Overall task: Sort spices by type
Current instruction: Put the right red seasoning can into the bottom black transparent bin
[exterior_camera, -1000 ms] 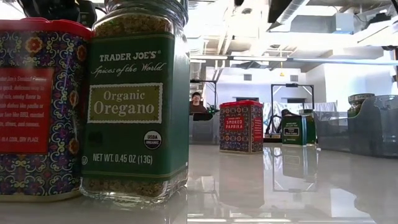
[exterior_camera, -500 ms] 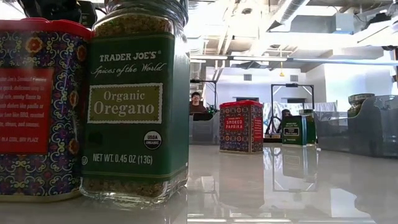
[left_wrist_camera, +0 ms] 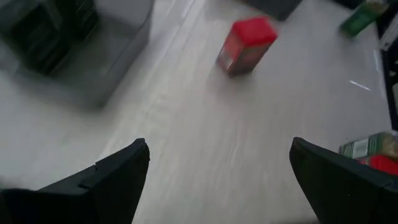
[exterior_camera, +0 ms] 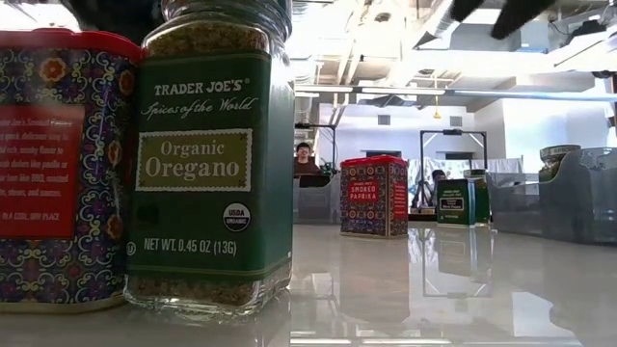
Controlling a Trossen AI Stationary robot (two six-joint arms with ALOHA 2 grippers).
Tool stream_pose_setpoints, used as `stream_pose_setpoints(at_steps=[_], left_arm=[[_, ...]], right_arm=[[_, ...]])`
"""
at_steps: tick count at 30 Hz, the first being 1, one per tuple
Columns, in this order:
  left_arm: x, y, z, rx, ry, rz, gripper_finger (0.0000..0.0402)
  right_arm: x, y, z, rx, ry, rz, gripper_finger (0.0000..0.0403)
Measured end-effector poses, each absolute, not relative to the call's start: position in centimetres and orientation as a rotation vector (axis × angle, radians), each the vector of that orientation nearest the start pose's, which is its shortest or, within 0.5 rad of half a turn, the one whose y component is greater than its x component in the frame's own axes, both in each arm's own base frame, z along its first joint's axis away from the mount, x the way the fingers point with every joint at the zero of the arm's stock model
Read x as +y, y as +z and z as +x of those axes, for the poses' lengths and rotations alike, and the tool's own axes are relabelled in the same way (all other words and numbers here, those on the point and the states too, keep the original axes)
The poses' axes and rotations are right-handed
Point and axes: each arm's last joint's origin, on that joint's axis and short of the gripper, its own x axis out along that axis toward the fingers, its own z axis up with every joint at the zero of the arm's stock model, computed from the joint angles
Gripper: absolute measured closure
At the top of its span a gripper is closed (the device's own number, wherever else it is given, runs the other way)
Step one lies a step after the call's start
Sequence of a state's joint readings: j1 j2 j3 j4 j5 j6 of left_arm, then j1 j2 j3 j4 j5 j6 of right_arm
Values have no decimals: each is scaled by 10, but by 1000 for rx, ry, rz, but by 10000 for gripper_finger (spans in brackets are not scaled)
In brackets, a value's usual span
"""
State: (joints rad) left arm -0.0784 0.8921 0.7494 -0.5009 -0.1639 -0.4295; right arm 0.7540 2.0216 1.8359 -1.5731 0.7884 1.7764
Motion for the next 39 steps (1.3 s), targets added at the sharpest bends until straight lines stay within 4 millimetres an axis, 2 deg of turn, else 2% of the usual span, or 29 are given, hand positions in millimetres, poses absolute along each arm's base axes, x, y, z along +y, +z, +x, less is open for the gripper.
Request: stream_pose_setpoints(at_steps=[8,16,22,26,30,35,39], left_arm=[[-16,277,251,668,145,-178,29],[-20,284,325,784,31,78,29],[-16,288,379,858,-23,238,29],[-15,281,410,901,-90,358,29],[-14,270,434,895,-218,407,29],[-13,248,451,935,-309,450,29],[-14,236,455,959,-354,512,29]], right_arm=[[217,265,220,703,-899,333,132],[190,237,177,570,-758,457,132],[178,224,158,549,-694,530,132],[176,227,153,560,-662,501,132],[176,227,146,575,-654,457,132],[179,227,142,569,-646,486,132],[180,227,142,564,-650,510,132]])
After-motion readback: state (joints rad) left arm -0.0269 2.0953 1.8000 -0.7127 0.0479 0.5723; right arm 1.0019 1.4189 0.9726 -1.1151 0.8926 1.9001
